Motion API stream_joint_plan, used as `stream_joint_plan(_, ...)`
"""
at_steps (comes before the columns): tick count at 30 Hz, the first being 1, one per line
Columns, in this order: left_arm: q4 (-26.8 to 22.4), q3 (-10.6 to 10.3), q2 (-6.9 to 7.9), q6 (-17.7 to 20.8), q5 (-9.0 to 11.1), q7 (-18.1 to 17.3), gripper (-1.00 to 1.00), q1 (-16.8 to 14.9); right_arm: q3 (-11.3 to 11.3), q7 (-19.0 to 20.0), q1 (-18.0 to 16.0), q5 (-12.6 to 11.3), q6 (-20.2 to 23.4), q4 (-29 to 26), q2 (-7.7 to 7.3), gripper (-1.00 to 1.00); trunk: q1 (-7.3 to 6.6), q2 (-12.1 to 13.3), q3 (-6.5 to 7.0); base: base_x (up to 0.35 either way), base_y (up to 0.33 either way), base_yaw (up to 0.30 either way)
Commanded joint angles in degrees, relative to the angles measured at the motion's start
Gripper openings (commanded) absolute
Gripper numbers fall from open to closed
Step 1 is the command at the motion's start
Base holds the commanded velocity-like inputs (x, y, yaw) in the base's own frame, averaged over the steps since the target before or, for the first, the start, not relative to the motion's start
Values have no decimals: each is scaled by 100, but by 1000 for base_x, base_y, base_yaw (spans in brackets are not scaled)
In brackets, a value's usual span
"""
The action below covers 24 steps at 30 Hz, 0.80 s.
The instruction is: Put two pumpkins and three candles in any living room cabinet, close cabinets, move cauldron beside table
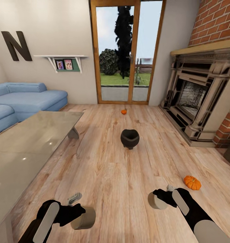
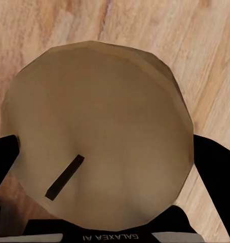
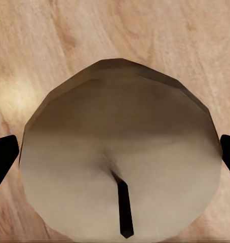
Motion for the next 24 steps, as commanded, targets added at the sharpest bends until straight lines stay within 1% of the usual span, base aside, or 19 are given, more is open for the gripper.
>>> stream_joint_plan(1,0,-1,-3,-5,28,87,-100,0,-1,-1,1,-2,11,-1,0,-100,-23,42,18,0,0,0)
stream_joint_plan(5,0,-1,-58,-5,28,323,-100,0,-3,-1,1,-12,35,-7,1,-100,-110,202,90,0,0,0)
stream_joint_plan(9,0,-1,-84,-5,29,409,-100,0,-4,-1,1,-7,119,-24,6,-100,-198,362,162,-71,0,0)
stream_joint_plan(24,0,-1,-88,-5,29,423,-100,0,-13,-1,1,-25,142,-38,-18,-100,-528,964,401,-306,0,0)
